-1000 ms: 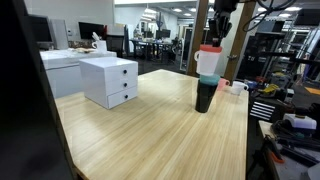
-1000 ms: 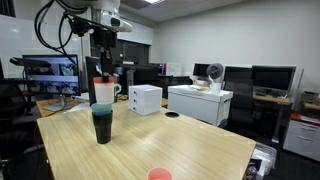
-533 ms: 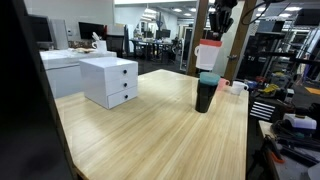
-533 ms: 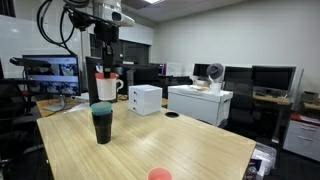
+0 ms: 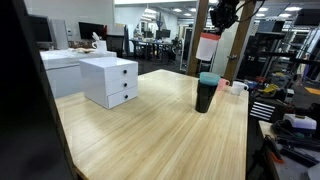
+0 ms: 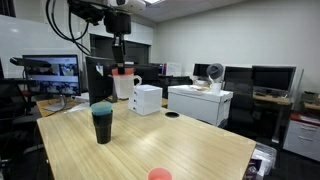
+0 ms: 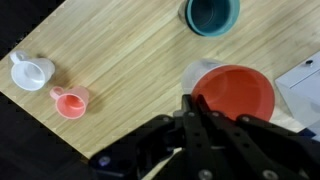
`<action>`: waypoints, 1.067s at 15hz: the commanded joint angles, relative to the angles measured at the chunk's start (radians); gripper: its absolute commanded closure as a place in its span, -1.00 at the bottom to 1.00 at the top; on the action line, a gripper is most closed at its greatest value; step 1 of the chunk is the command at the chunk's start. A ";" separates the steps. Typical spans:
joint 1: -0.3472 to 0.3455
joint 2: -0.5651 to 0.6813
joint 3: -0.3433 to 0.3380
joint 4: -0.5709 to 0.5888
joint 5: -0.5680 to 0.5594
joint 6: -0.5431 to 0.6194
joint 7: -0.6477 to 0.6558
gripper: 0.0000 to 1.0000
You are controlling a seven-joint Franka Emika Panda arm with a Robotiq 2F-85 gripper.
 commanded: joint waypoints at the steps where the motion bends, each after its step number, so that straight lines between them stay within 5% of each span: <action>1: -0.057 0.088 -0.022 0.042 -0.002 0.075 0.105 0.91; 10: -0.110 0.413 -0.124 0.220 0.023 0.223 0.388 0.92; 16: -0.132 0.577 -0.178 0.328 0.131 0.184 0.399 0.92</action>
